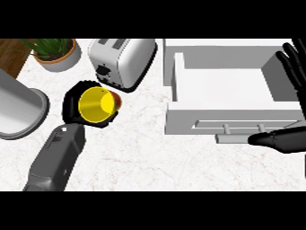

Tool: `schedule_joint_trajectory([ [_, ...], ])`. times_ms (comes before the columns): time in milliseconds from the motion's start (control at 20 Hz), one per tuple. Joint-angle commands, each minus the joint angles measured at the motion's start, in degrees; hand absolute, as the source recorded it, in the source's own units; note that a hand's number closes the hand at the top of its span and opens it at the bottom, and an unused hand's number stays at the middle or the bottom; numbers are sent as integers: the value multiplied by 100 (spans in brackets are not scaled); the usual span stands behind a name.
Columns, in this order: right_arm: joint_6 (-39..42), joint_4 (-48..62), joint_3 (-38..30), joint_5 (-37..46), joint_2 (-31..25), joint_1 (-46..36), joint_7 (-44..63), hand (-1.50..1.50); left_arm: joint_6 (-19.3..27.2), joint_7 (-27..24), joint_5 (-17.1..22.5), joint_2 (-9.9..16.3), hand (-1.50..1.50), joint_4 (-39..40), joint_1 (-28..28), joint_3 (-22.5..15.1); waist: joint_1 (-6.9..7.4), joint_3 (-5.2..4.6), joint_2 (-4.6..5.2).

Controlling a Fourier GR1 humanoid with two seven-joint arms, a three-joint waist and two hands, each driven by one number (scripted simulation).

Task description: Pick up the cup, place it into the drawer and close the drawer

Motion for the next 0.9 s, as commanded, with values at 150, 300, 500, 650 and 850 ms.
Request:
schedule_joint_trajectory([
  [150,-37,-173,27,161,22,176,-120,-150,84,1351,38,-141,150,-1237,-754,-406,44,5,-24],
  [300,22,66,-67,38,-1,136,-128,-150,714,1993,267,-515,150,-1657,-1053,-938,7,5,-23],
  [500,110,61,-137,19,-28,321,-302,-150,1201,2935,357,-524,150,-2168,-1578,-1152,-13,4,-14],
  [650,-62,236,-33,160,42,-117,-261,-150,1858,3195,475,-526,150,-1737,-2359,-1522,-95,2,23],
  [850,-43,99,78,235,132,126,-367,-150,2274,3864,590,-528,150,-1607,-2812,-1737,-84,3,18],
])
